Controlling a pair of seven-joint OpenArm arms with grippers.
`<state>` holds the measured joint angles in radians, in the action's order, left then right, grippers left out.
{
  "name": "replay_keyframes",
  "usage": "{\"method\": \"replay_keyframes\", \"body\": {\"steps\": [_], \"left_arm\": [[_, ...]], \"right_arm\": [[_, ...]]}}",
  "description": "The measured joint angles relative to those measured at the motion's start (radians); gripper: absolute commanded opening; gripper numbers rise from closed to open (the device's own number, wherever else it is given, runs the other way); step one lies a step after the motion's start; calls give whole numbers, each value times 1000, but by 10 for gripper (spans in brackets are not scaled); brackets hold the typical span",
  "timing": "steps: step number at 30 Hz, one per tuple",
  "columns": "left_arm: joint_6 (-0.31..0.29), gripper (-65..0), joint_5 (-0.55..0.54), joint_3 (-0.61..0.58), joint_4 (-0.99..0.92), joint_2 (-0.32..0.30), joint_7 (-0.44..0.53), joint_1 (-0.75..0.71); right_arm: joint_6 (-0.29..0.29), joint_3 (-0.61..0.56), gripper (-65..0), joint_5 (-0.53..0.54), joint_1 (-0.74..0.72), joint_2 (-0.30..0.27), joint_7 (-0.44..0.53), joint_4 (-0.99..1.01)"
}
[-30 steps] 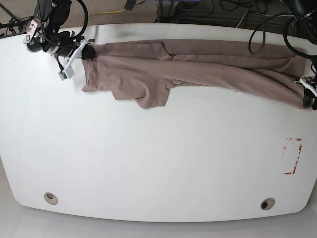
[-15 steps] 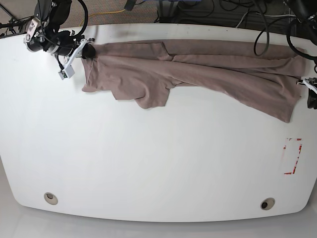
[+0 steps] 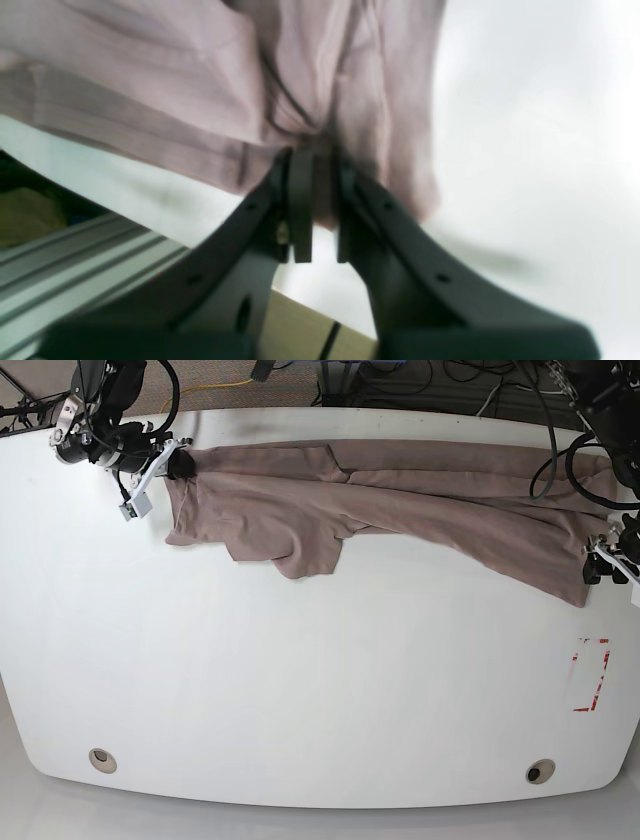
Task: Fold the T-shirt properly
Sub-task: 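Release and regrasp the shirt end with the left gripper, dragging it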
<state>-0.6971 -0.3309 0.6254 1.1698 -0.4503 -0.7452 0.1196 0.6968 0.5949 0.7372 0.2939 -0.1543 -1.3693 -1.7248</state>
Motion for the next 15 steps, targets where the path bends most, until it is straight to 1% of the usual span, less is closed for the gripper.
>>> {"method": "replay_keyframes", "body": {"steps": [3, 6, 10, 15], "left_arm": [[0, -290, 56, -40, -101, -8, 97, 54], [0, -290, 130, -63, -181, -5, 144, 98], [0, -290, 205, -64, -295, -5, 202, 151], [1, -290, 249, -101, -386, -9, 261, 195]], "right_arm": [[0, 0, -588, 0, 0, 10, -1, 0], [0, 1, -588, 0, 1, 10, 0, 0], [0, 1, -588, 0, 1, 10, 0, 0], [0, 1, -588, 0, 1, 11, 1, 0]]}}
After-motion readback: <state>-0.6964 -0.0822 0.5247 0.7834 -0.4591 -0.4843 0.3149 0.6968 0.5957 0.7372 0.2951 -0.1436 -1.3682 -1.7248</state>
